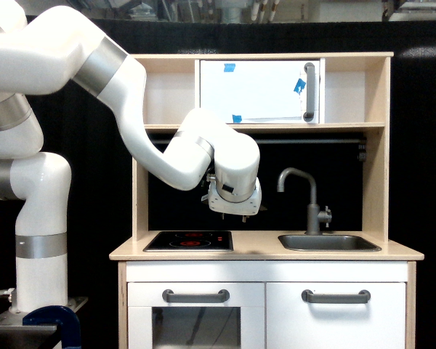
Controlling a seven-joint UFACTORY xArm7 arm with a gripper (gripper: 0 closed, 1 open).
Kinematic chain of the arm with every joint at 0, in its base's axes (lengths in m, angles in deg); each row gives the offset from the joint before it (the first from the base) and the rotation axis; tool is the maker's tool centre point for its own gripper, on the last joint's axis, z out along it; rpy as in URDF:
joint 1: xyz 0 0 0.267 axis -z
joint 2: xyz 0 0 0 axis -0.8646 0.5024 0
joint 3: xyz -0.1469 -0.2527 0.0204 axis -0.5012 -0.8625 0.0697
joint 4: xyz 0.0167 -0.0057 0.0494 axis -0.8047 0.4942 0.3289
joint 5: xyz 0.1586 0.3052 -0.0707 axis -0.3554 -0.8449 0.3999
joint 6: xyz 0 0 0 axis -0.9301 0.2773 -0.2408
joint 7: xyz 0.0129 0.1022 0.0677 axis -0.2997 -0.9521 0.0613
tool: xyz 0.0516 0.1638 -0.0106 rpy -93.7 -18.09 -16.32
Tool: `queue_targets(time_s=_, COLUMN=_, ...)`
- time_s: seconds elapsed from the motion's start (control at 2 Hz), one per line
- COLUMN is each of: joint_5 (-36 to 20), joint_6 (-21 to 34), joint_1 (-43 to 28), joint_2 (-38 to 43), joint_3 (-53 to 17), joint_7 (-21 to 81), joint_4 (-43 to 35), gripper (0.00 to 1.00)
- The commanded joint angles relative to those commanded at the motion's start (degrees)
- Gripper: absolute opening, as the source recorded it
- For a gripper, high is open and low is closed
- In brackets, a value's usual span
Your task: Turn on the faucet
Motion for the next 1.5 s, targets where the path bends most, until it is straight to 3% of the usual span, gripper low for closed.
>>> queue_targets(time_s=0.5, joint_5=-2.21, joint_6=-8.68, joint_1=1.89, joint_2=-12.59, joint_3=0.38, joint_7=4.32, joint_4=5.98, gripper=1.0)
queue_targets(time_s=1.0, joint_5=-0.4, joint_6=-7.0, joint_1=-2.11, joint_2=-16.14, joint_3=-1.06, joint_7=3.36, joint_4=3.19, gripper=1.0)
queue_targets(time_s=1.5, joint_5=0.04, joint_6=-11.0, joint_1=-6.48, joint_2=-18.37, joint_3=1.59, joint_7=-0.68, joint_4=1.29, gripper=1.0)
